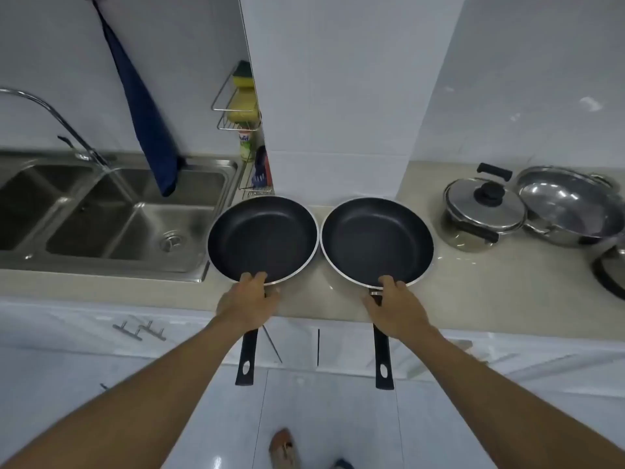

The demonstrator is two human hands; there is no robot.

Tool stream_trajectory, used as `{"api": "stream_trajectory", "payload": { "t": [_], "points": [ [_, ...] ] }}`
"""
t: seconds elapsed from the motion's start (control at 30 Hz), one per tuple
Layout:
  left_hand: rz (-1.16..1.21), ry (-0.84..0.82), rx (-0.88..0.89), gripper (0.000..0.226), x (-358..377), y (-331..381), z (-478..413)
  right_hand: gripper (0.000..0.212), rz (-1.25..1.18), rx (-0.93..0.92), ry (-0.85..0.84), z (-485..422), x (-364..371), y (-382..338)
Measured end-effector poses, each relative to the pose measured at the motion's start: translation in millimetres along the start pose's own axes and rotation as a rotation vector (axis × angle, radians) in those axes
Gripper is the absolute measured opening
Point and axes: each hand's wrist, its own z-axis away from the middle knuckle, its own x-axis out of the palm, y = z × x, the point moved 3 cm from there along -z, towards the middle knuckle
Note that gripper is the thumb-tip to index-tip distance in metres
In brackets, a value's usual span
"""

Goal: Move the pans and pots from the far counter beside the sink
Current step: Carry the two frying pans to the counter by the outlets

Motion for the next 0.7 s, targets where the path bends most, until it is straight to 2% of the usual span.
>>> {"api": "stream_trajectory", "payload": {
  "t": [0.17,0.4,0.53,0.7],
  "points": [
    [-0.032,-0.049,0.002,0.038,21,-12,-8,0.041,-0.021,0.056,0.006,-1,23,9],
    [-0.013,0.045,0.007,0.029,35,-24,-21,0.039,-0.12,0.084,0.093,-10,41,14],
    [0.088,0.01,-0.012,0.023,42,-31,-27,0.035,-0.196,0.126,0.105,-16,49,17],
    [0.275,-0.025,-0.068,0.031,53,-34,-31,0.033,-0.314,0.227,0.117,-21,61,20]
  ]
}}
